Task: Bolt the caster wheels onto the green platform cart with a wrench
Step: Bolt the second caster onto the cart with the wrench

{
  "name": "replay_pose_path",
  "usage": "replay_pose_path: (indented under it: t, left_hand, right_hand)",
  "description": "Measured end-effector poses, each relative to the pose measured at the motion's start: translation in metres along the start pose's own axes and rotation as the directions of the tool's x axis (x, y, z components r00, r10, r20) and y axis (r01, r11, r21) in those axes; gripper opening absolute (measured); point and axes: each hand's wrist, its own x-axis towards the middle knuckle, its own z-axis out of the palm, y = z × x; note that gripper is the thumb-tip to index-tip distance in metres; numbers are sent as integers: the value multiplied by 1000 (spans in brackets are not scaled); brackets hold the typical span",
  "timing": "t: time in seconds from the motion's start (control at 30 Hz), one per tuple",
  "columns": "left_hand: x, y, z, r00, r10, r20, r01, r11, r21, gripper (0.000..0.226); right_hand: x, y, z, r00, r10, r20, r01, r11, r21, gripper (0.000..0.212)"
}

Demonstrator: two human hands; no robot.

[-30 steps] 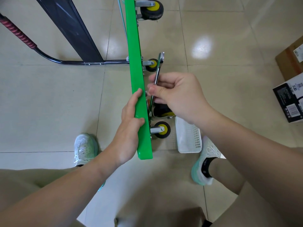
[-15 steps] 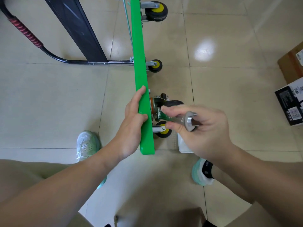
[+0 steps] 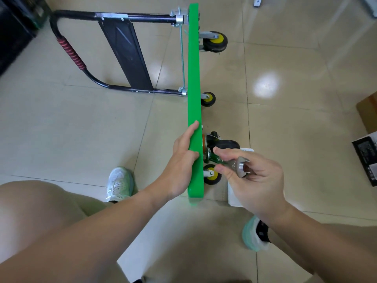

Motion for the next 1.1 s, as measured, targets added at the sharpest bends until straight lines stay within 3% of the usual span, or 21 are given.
replay_pose_path:
  t: [0.13, 0.3, 0.47, 1.03, 1.1]
  left_hand:
    - [-1, 2, 1, 1000, 5, -10, -5, 1000, -11, 76]
    - [-1, -1, 2, 1000, -4, -29, 2, 997, -76, 75]
    - [-5, 4, 0, 1000, -4, -12, 3, 998, -59, 73]
    - [-6, 8, -4, 1000, 15, 16, -16, 999, 33, 71]
    - [-4, 6, -4, 1000, 18, 5, -18, 1000, 13, 69]
  right_hand:
    - [1, 2, 4, 997, -65, 45, 66, 998, -17, 21]
    - [-1, 7, 7, 989, -90, 115, 95, 995, -39, 38]
    - [-3, -3, 6, 992, 5, 123, -8, 1000, 28, 16]
    - [7, -15, 3, 995, 33, 95, -36, 999, 33, 42]
    - [9, -13, 2, 992, -21, 126, 26, 999, -41, 42]
